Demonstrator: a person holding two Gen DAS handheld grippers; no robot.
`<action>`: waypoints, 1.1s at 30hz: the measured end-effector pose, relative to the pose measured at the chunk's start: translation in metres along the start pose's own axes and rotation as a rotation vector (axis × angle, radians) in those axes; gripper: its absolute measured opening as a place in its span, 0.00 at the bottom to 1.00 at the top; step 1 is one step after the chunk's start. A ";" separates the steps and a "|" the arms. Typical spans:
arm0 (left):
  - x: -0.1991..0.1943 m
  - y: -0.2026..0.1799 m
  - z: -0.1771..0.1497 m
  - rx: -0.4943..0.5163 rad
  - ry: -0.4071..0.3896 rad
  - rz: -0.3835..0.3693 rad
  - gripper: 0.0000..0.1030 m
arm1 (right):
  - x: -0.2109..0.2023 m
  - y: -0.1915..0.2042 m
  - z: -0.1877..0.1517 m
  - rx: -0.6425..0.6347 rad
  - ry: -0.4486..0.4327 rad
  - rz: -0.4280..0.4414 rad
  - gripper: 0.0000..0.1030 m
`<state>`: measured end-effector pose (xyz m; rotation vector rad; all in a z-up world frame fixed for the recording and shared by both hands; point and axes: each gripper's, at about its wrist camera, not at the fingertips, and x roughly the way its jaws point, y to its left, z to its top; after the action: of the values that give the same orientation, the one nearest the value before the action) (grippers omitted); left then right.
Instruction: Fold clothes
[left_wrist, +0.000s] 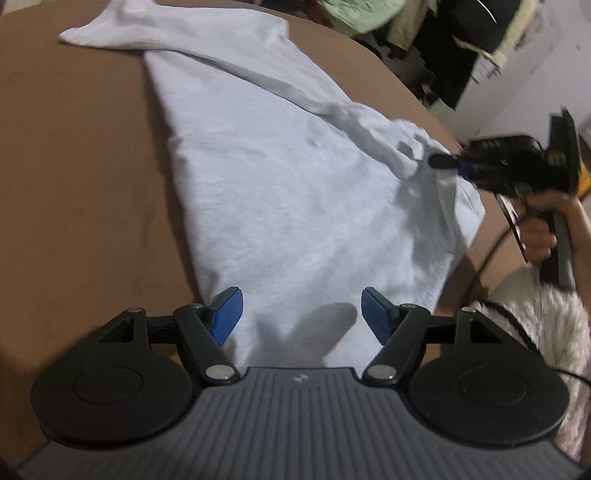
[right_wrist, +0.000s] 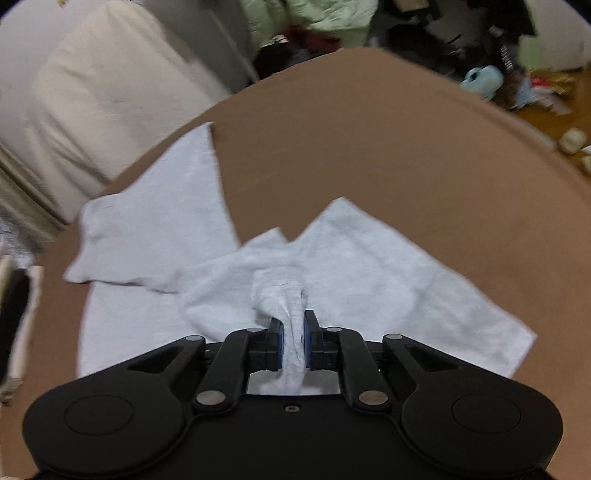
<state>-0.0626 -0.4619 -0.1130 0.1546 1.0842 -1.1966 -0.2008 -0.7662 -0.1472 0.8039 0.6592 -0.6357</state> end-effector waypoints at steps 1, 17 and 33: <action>0.002 0.002 0.001 -0.009 0.002 0.003 0.69 | -0.003 0.000 -0.001 -0.001 -0.013 0.000 0.13; 0.008 0.014 -0.003 -0.075 0.035 -0.037 0.78 | -0.025 0.000 0.007 0.045 -0.104 -0.282 0.05; 0.022 0.010 -0.018 -0.308 0.122 -0.328 0.06 | -0.035 0.002 0.005 0.059 -0.207 -0.159 0.04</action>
<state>-0.0656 -0.4617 -0.1432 -0.1989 1.4257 -1.3040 -0.2196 -0.7606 -0.1182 0.7327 0.5204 -0.8743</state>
